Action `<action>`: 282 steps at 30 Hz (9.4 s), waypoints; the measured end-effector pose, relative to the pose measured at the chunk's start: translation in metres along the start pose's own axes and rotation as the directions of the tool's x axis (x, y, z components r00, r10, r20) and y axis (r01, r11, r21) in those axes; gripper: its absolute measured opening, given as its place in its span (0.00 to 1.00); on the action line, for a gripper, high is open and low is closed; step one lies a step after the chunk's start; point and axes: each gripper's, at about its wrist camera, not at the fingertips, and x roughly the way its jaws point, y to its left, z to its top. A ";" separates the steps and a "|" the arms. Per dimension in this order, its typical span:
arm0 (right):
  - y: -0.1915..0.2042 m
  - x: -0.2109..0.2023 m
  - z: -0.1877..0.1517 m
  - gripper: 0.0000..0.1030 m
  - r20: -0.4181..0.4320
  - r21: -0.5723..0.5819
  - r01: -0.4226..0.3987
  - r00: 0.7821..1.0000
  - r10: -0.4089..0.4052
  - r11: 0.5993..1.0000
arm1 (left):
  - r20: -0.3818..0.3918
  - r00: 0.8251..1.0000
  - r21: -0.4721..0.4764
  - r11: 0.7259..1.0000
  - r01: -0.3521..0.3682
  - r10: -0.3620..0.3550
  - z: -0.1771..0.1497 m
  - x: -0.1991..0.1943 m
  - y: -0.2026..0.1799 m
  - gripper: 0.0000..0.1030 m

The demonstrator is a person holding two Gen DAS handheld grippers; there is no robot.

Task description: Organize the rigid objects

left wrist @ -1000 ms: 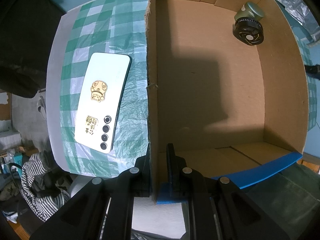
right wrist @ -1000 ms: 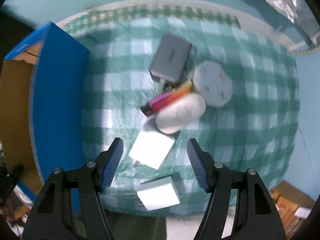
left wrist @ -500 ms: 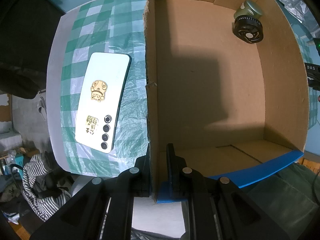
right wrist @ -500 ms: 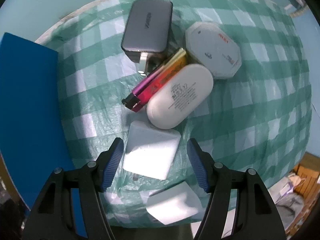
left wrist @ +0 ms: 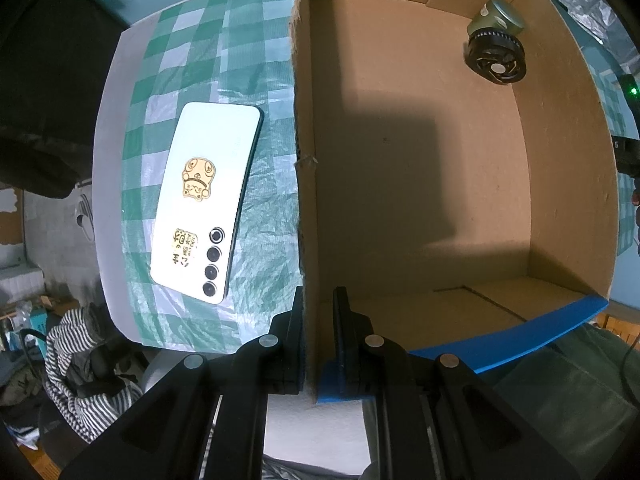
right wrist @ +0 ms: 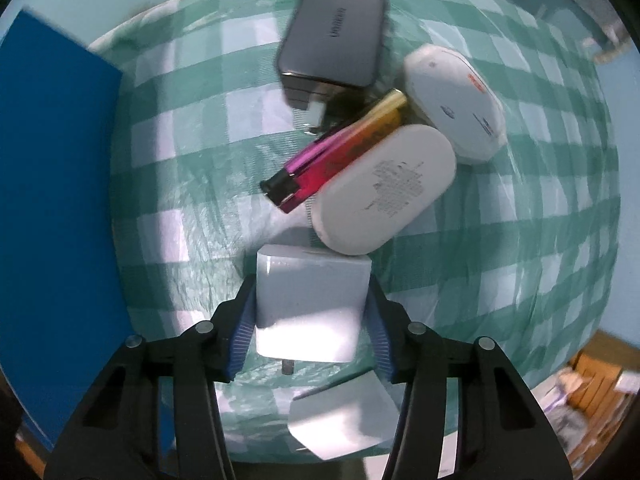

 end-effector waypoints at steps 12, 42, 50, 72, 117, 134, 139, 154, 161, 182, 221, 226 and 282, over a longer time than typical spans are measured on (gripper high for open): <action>0.024 -0.011 -0.011 0.48 0.019 -0.210 -0.051 0.998 0.056 0.976 | 0.007 1.000 -0.002 1.000 0.004 -0.004 0.001 -0.001 0.003 0.11; 0.068 -0.125 0.020 0.48 0.086 -0.497 -0.046 0.991 0.102 0.866 | 0.026 1.000 -0.002 1.000 0.011 -0.011 -0.003 -0.006 0.001 0.11; 0.100 -0.145 0.022 0.48 0.094 -0.570 -0.046 0.988 0.121 0.820 | 0.028 1.000 -0.001 1.000 0.011 -0.011 -0.003 -0.005 0.003 0.11; 0.190 -0.124 0.016 0.48 0.047 -0.721 -0.043 0.993 0.112 0.691 | 0.058 0.998 0.002 1.000 0.005 -0.005 -0.003 -0.011 0.003 0.07; 0.201 -0.097 0.010 0.56 0.025 -0.728 -0.055 0.994 0.107 0.683 | 0.036 0.999 -0.011 1.000 0.002 -0.001 0.000 -0.010 0.002 0.06; 0.144 -0.137 -0.001 0.61 0.067 -0.614 -0.096 0.983 0.173 0.783 | 0.042 0.999 0.005 1.000 0.000 -0.001 -0.001 -0.011 0.002 0.06; 0.113 -0.141 -0.005 0.65 0.085 -0.560 -0.075 0.985 0.148 0.825 | 0.043 0.999 0.007 1.000 0.004 -0.004 -0.002 -0.011 0.004 0.06; 0.024 -0.081 -0.041 0.71 0.001 -0.428 -0.077 0.996 0.086 0.901 | 0.041 0.999 0.013 1.000 0.006 -0.006 -0.003 -0.011 0.002 0.06; 0.004 -0.035 -0.058 0.71 -0.050 -0.418 -0.073 0.997 0.057 0.906 | 0.039 0.999 0.010 1.000 0.004 -0.004 -0.003 -0.011 0.002 0.06; -0.001 0.012 -0.080 0.69 -0.094 -0.441 -0.064 0.995 0.025 0.895 | 0.032 0.999 0.012 1.000 -0.002 0.002 -0.003 -0.013 -0.002 0.06; 0.070 -0.119 -0.026 0.56 0.008 -0.579 -0.080 0.995 0.104 0.811 | 0.037 0.999 0.013 1.000 0.004 -0.005 -0.007 -0.011 0.004 0.06; 0.086 -0.131 -0.022 0.56 0.030 -0.619 -0.072 0.993 0.115 0.782 | 0.040 0.999 0.014 1.000 0.004 -0.004 -0.007 -0.012 0.005 0.06; 0.219 -0.062 -0.025 0.56 0.015 -0.889 0.056 0.996 -0.092 0.454 | 0.041 0.999 0.021 1.000 0.000 -0.001 -0.009 -0.011 0.001 0.06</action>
